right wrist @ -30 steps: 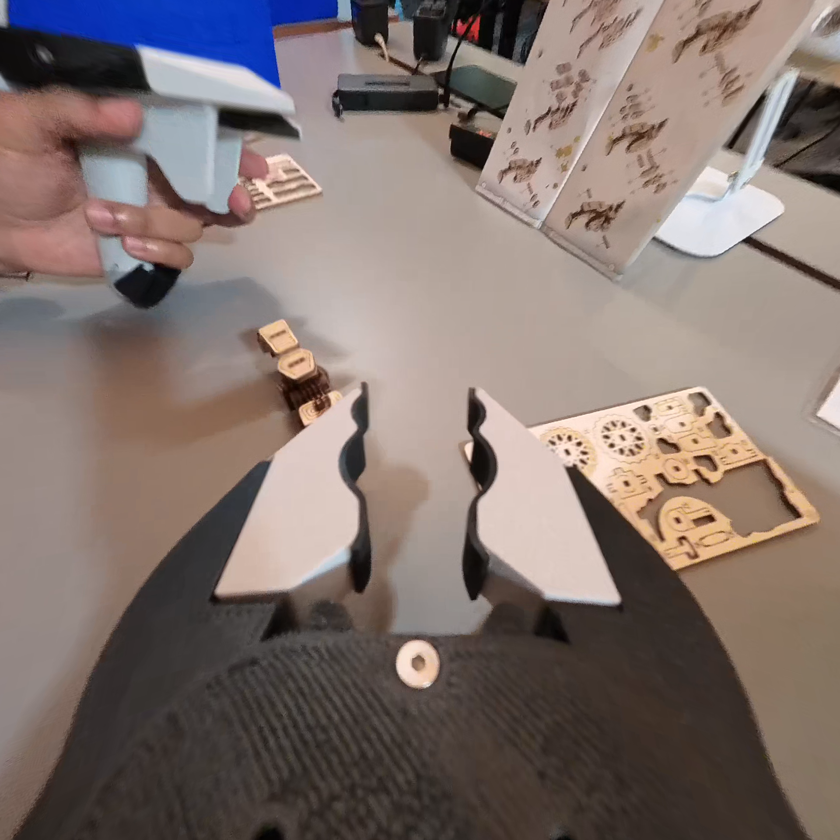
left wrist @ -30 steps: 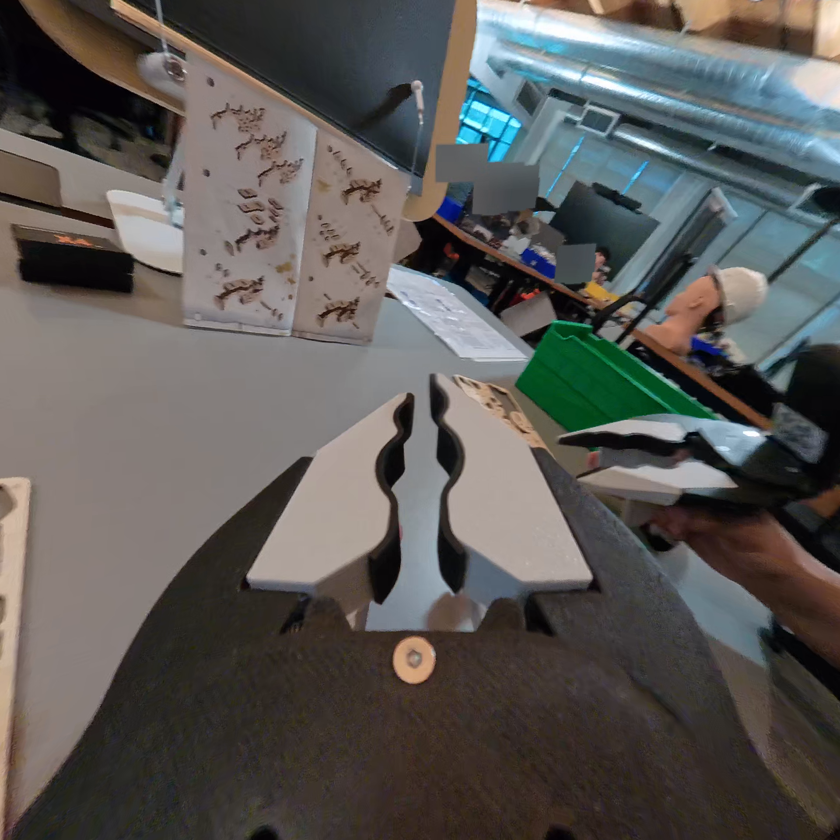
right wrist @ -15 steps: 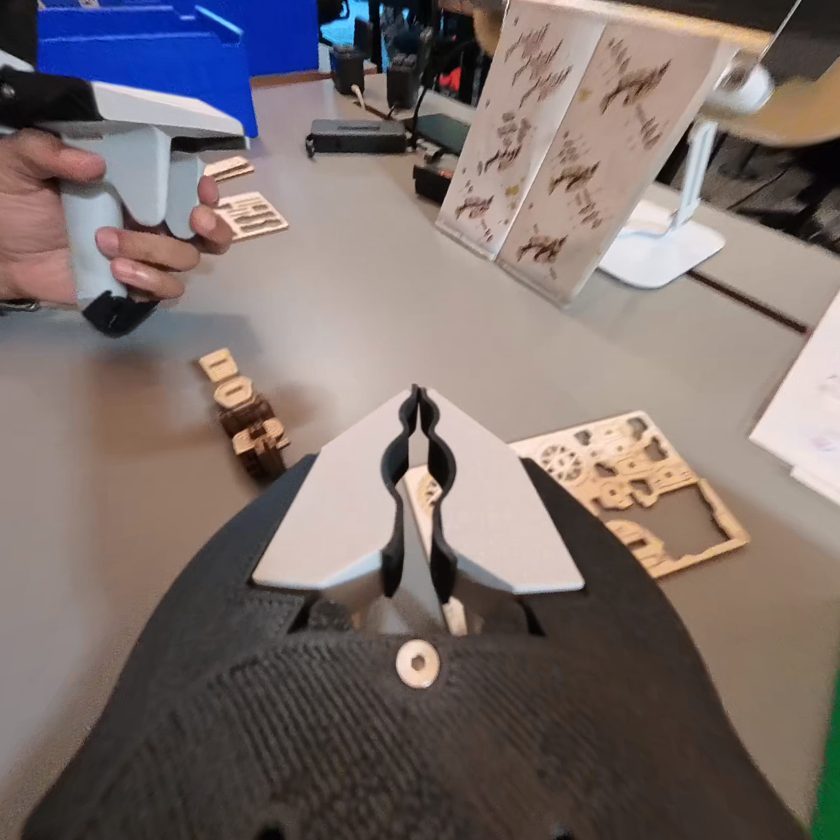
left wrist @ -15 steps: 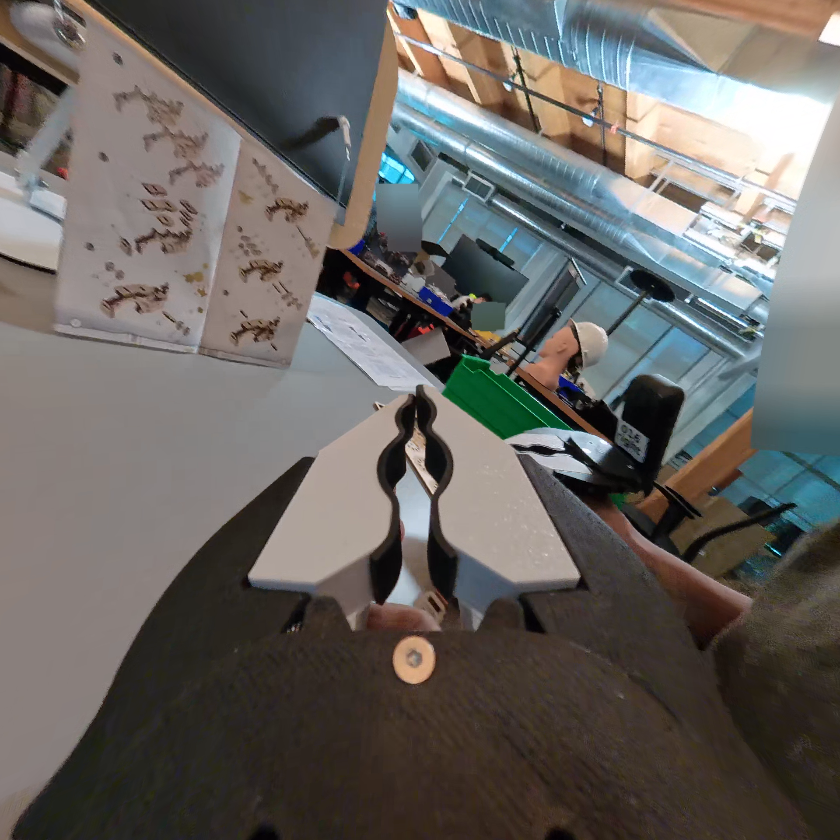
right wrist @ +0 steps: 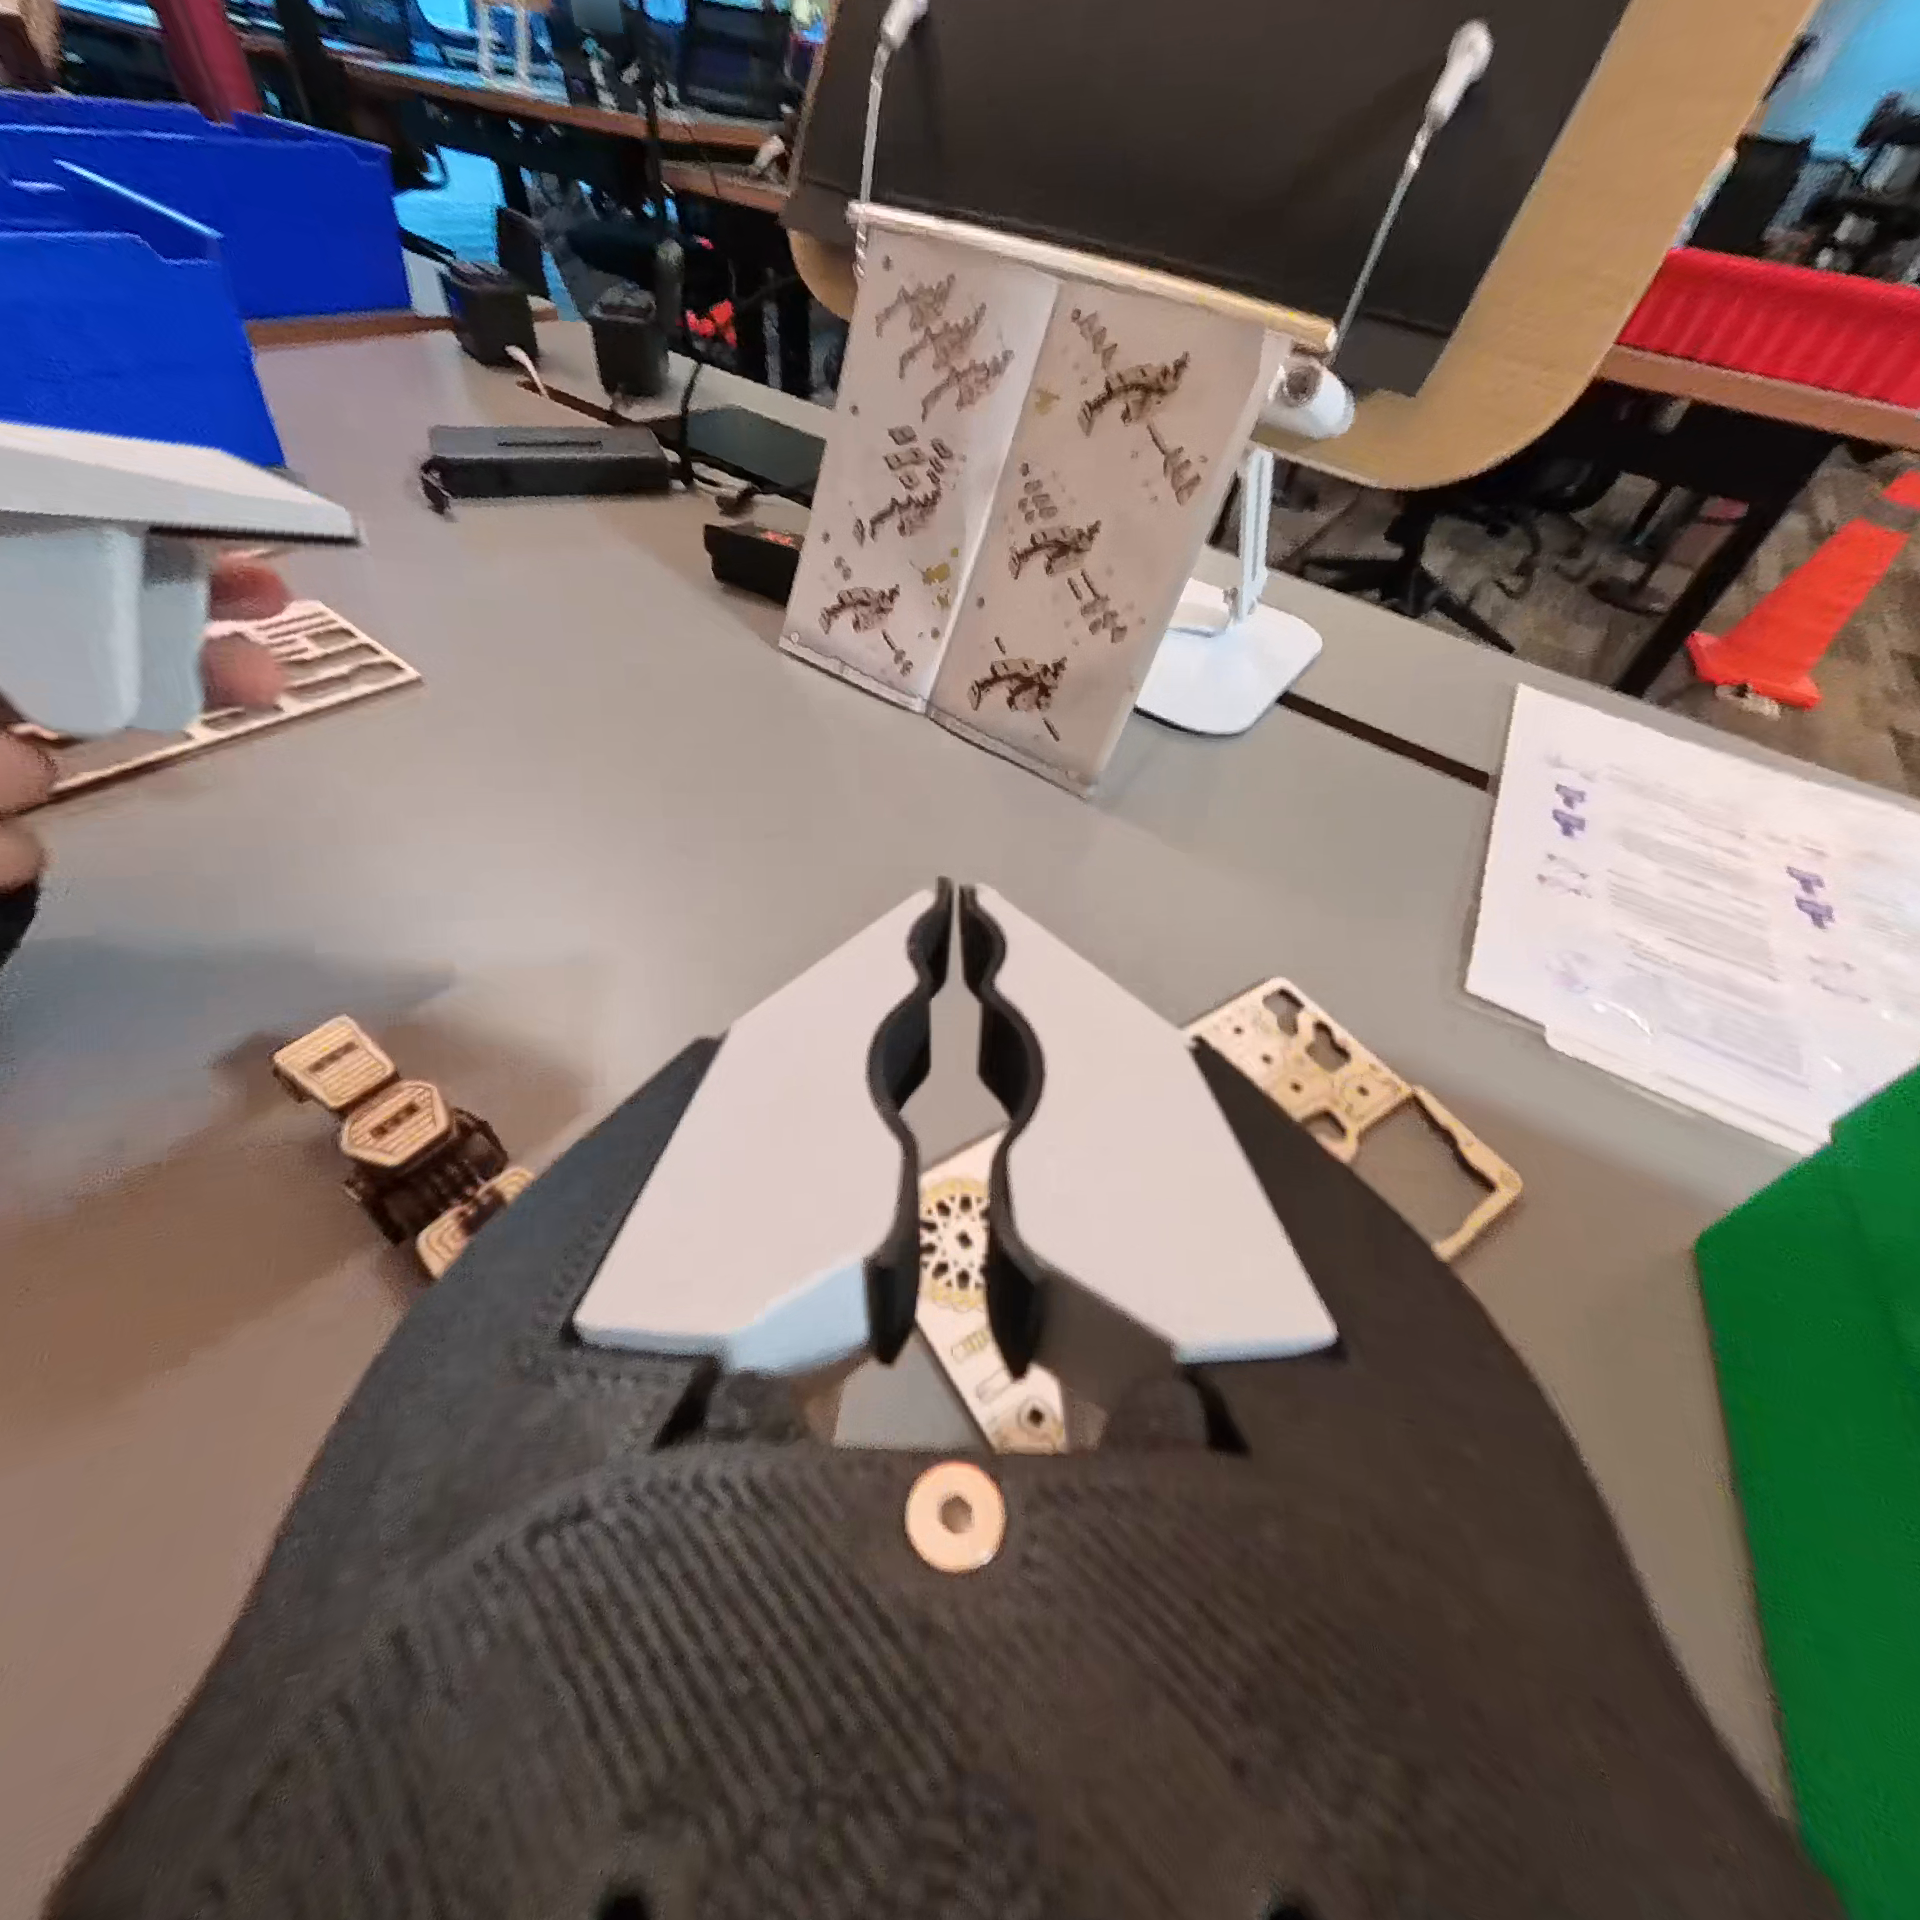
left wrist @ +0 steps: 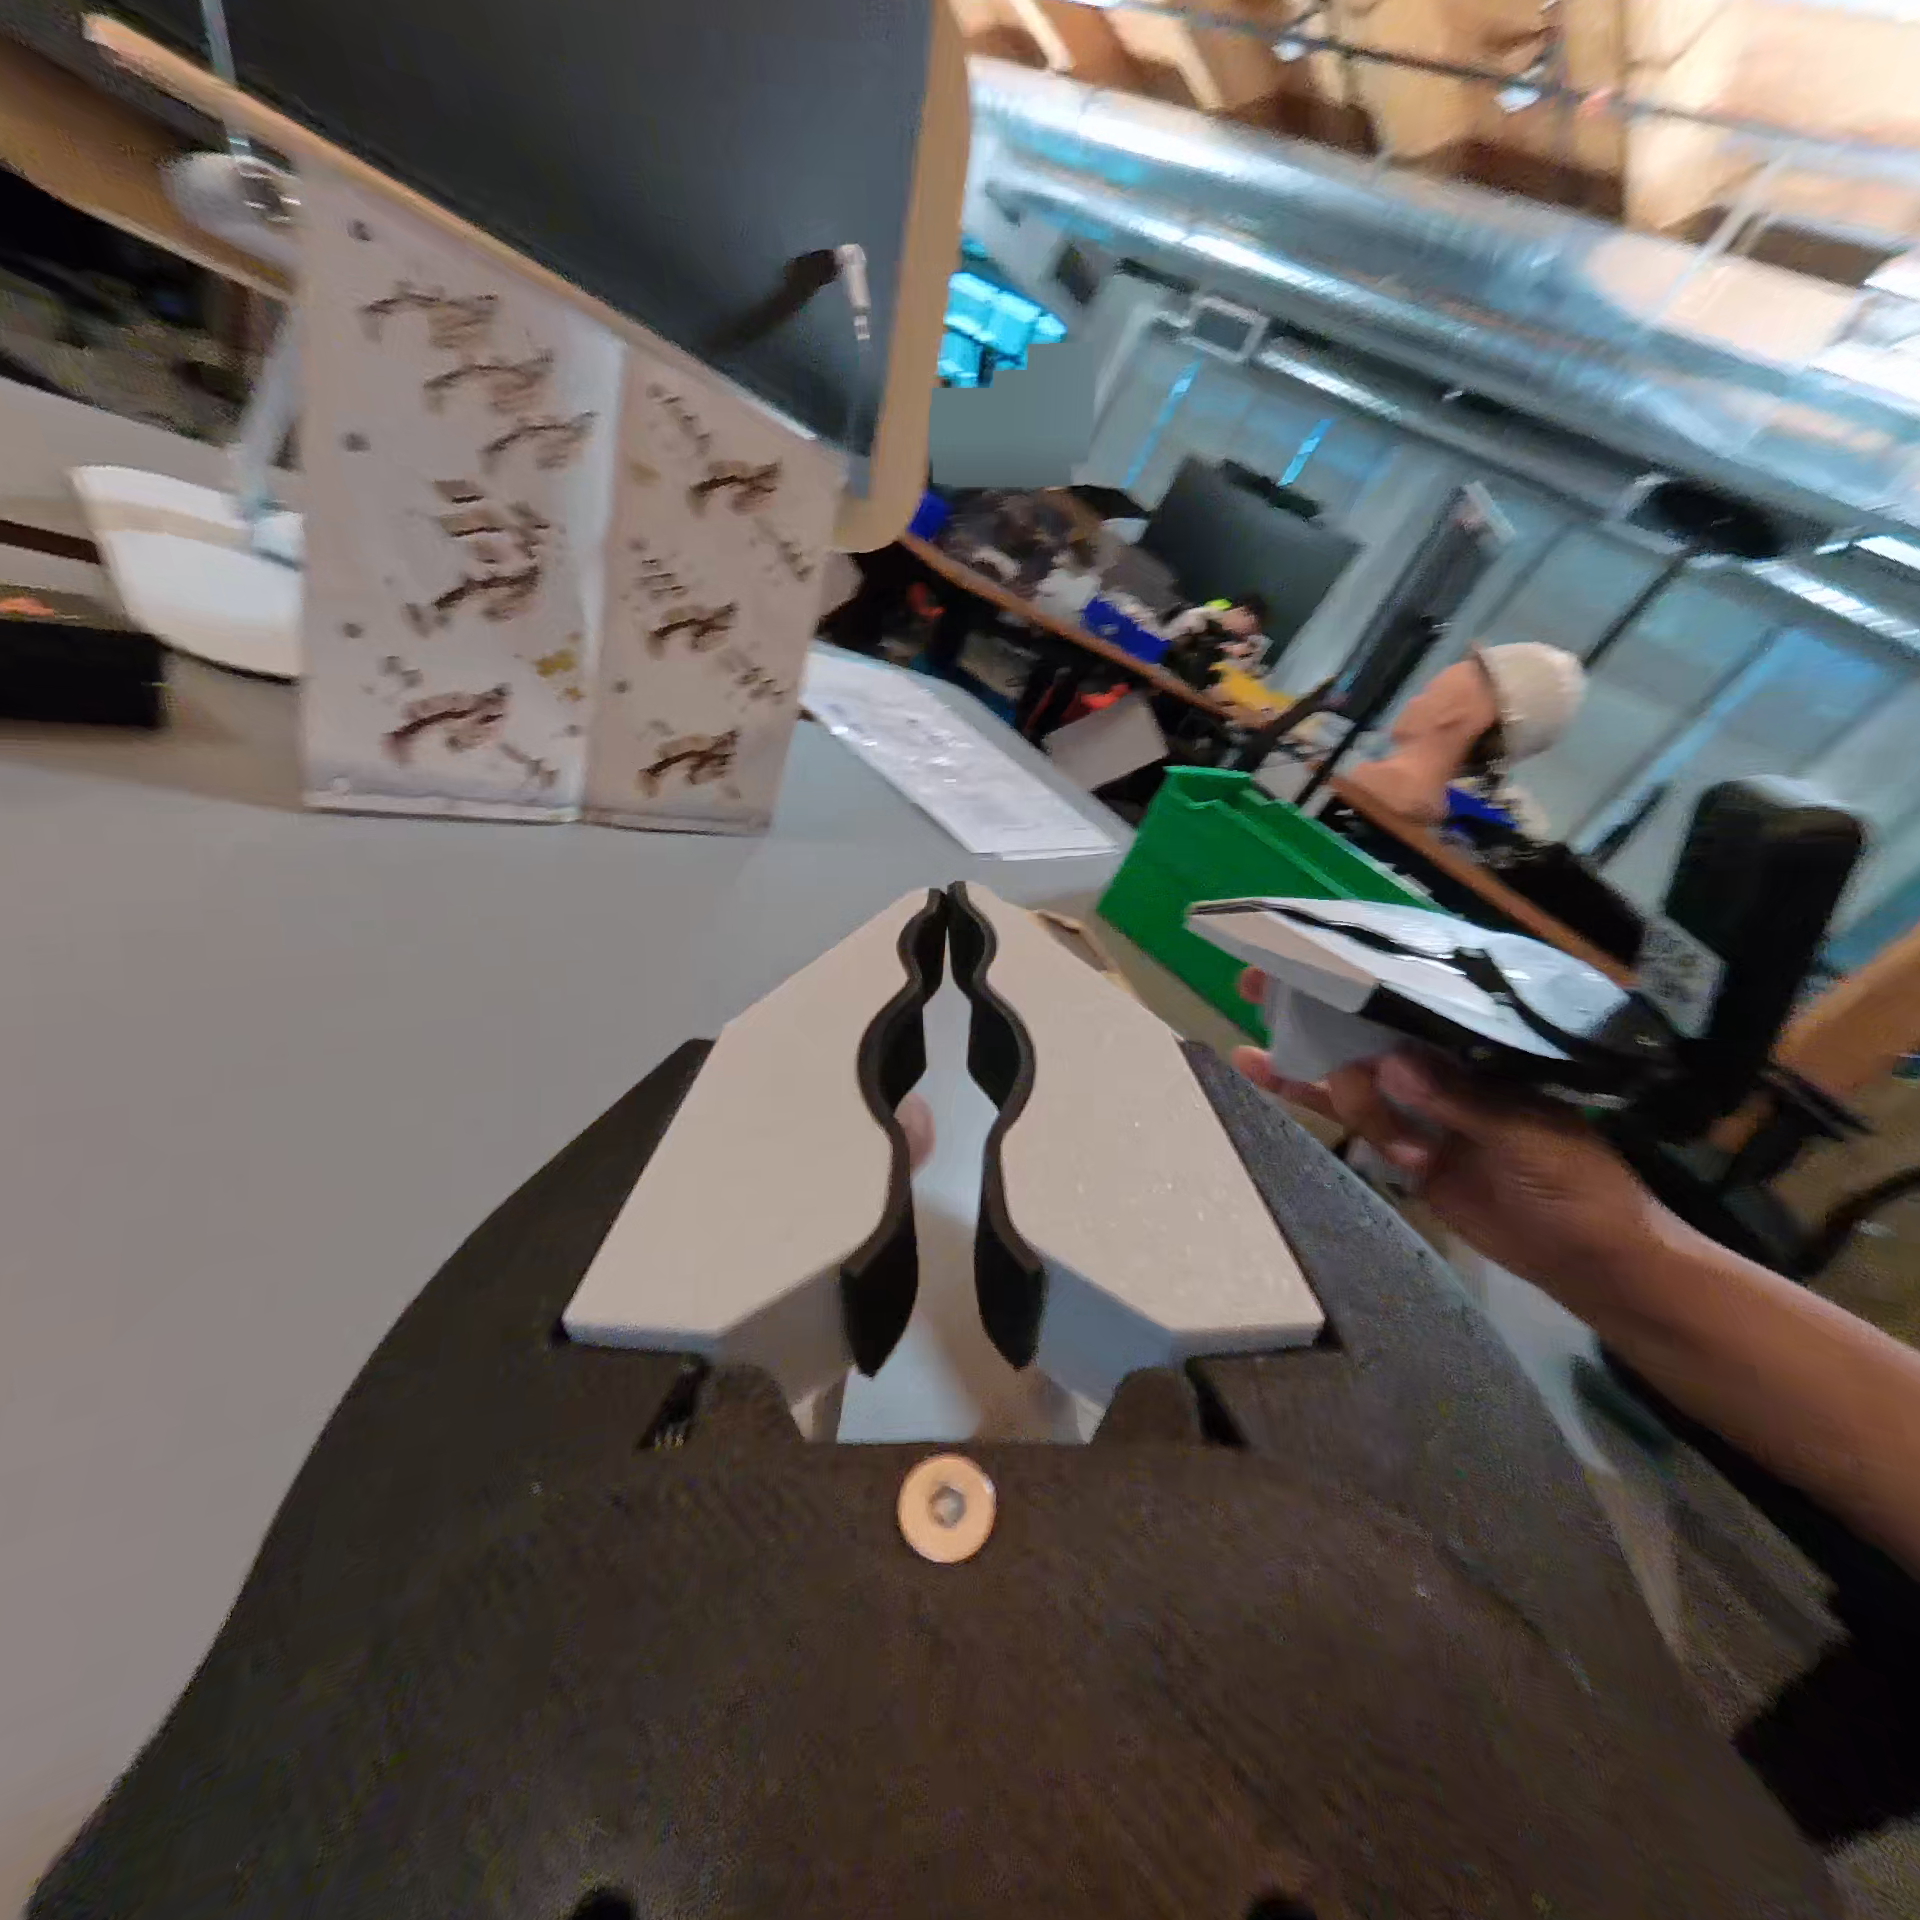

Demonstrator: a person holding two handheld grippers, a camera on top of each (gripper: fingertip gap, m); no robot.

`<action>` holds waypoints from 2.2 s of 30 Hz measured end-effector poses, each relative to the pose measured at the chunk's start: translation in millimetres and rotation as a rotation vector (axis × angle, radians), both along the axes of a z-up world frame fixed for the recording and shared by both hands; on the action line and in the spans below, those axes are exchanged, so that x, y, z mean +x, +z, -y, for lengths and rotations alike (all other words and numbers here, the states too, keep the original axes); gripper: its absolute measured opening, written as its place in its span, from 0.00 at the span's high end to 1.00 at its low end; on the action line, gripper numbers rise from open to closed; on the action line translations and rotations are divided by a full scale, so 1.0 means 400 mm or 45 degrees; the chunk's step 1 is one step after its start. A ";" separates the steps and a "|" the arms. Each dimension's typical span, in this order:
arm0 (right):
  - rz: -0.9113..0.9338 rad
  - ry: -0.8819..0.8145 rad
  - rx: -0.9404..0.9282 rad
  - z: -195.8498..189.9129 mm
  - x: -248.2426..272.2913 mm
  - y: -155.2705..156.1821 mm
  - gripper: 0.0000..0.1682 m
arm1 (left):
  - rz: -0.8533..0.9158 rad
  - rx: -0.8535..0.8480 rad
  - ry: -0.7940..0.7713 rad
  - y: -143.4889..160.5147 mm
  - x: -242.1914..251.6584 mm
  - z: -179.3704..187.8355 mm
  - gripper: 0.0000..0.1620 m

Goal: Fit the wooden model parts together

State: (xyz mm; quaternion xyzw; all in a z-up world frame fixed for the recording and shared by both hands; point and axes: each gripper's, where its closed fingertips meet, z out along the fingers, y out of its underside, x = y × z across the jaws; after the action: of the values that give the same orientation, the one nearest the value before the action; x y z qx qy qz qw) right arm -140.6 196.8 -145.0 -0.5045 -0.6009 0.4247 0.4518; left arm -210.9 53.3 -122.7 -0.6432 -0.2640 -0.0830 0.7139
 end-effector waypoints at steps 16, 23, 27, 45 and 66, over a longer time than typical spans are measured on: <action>0.169 -0.027 0.058 -0.092 0.091 -0.091 0.71 | -0.032 -0.063 0.194 -0.021 -0.081 -0.040 0.94; 0.092 -0.022 -0.053 -0.089 0.092 -0.051 0.59 | -0.128 -0.198 0.053 -0.041 -0.062 -0.154 0.81; 0.043 0.036 -0.138 -0.082 0.000 0.008 0.61 | -0.114 -0.245 -0.083 -0.058 -0.069 -0.249 0.80; 0.084 0.123 -0.278 -0.115 -0.061 -0.023 0.72 | 0.308 -0.078 -0.338 -0.098 -0.084 -0.251 0.82; 0.576 -0.357 -0.140 -0.284 0.053 -0.218 0.58 | 0.338 -0.145 -0.383 -0.119 -0.067 -0.263 0.81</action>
State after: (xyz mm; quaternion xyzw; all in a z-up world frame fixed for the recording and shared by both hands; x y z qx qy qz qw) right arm -119.4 310.6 -232.1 -0.6885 -0.5868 0.2665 0.3325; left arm -237.6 158.3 -170.5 -0.6982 -0.2608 -0.2575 0.6149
